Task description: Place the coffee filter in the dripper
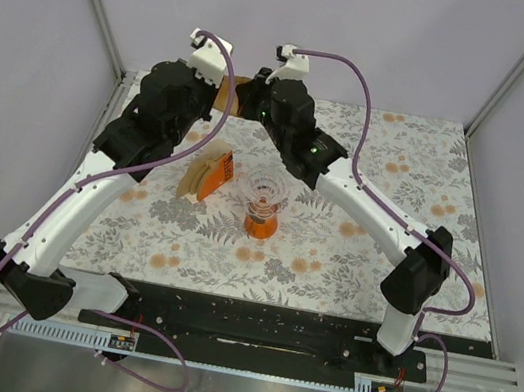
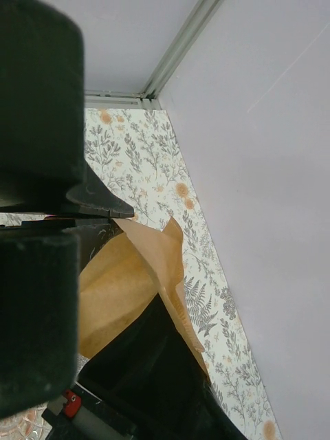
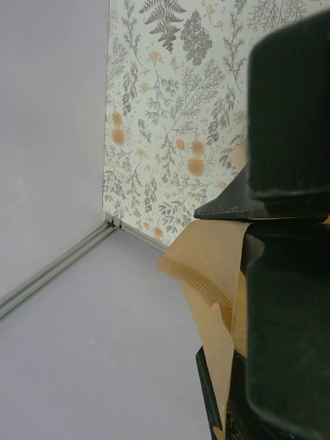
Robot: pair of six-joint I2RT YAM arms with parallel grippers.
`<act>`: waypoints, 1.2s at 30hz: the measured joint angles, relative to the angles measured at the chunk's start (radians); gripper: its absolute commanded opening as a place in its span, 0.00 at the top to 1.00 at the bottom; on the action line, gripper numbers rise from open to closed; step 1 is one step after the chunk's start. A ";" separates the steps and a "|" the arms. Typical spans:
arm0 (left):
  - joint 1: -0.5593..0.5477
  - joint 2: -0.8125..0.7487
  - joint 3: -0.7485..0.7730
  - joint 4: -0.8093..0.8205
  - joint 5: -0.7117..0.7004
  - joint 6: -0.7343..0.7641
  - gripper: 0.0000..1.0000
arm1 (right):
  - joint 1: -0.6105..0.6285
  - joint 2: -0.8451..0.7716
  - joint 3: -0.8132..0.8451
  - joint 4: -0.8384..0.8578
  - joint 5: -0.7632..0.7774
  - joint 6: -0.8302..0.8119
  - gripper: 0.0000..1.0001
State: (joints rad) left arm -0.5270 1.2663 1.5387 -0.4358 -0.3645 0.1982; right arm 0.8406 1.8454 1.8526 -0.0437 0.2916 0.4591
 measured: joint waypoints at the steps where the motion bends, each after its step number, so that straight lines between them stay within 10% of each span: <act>1: -0.001 0.000 0.000 0.002 0.000 0.005 1.00 | 0.002 -0.001 0.000 -0.002 0.008 -0.009 1.00; 5: -0.003 0.000 0.000 0.003 -0.002 0.019 1.00 | 0.006 -0.002 0.001 -0.006 0.030 -0.038 0.99; 10: -0.002 -0.001 0.000 0.003 -0.003 0.035 1.00 | 0.004 -0.017 -0.018 0.022 0.001 -0.102 0.61; 17: 0.011 -0.010 0.000 -0.031 0.074 0.014 1.00 | -0.021 -0.029 -0.030 0.053 -0.157 -0.172 0.48; 36: 0.010 -0.010 0.037 -0.087 0.116 -0.029 1.00 | -0.015 -0.012 -0.012 0.022 -0.095 -0.093 0.93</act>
State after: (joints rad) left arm -0.5167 1.2568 1.5757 -0.5228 -0.2481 0.1696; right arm 0.8257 1.8336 1.8408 -0.0219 0.1963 0.3664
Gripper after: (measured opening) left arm 0.013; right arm 0.097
